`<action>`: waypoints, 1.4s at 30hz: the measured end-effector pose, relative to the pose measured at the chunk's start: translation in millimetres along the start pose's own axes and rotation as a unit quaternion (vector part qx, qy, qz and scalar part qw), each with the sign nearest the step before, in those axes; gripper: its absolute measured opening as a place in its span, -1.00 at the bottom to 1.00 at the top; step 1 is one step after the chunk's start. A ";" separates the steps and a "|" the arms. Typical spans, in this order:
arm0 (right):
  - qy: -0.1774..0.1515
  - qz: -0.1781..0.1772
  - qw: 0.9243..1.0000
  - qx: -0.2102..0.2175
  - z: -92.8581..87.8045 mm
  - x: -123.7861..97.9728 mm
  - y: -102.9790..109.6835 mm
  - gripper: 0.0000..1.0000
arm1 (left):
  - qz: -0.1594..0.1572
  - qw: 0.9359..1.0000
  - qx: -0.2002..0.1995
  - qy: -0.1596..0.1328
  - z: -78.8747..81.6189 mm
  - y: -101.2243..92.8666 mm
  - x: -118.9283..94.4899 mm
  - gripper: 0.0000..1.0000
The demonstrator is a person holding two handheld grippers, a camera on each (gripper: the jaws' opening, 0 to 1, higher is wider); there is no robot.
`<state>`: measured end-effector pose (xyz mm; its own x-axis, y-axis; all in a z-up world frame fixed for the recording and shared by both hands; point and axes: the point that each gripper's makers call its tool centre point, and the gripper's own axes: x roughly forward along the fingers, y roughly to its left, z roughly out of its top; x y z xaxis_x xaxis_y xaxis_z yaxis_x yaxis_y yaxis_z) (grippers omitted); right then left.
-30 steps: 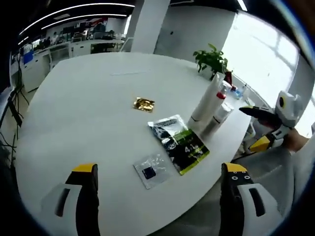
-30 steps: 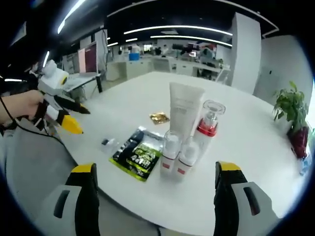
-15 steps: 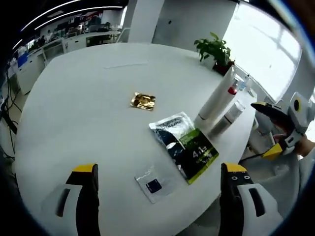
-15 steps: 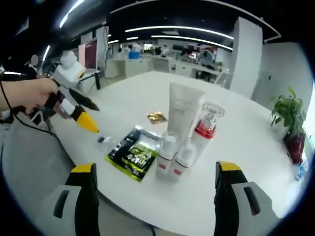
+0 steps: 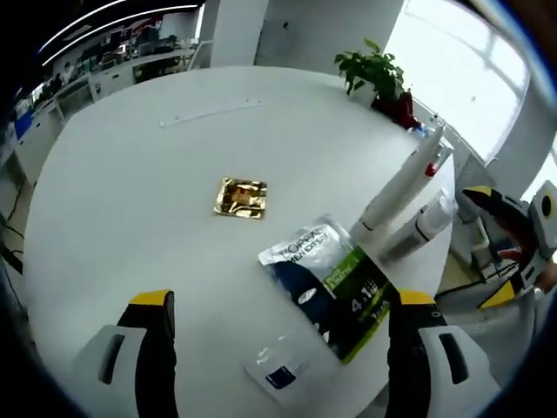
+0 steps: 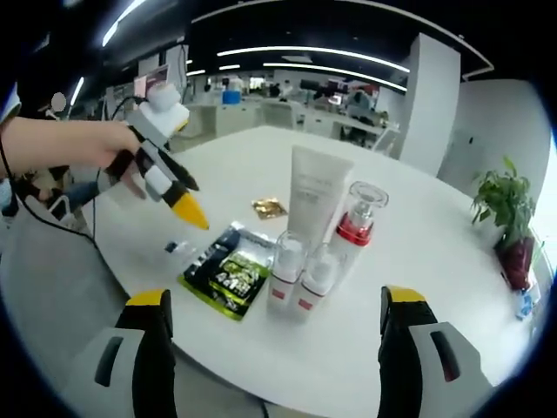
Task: Arrange the skincare products in the storage area until every visible bottle or jar stands upright without overlapping.
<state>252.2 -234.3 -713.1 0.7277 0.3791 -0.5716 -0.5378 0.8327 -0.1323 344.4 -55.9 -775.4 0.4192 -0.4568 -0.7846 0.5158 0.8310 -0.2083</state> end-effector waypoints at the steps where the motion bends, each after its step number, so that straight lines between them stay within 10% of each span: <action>1: 0.001 -0.002 1.000 -0.001 -0.1 -0.1 -0.4 0.96 | 0.000 1.000 0.003 0.002 1.6 0.5 2.5 0.90; 16: 0.007 -0.007 1.000 0.000 -2.6 0.8 -2.8 0.96 | 0.037 0.999 -0.033 -0.006 40.1 31.9 49.3 0.78; 42: 0.016 -0.017 1.000 0.000 -6.1 0.6 -6.4 0.96 | 0.052 0.997 0.043 0.026 71.8 46.3 98.5 0.26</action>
<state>253.5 -241.8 -717.5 0.7312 0.3373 -0.5929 -0.5131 0.8447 -0.1522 463.2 -85.2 -820.4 0.4350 -0.3502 -0.8295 0.5353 0.8414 -0.0745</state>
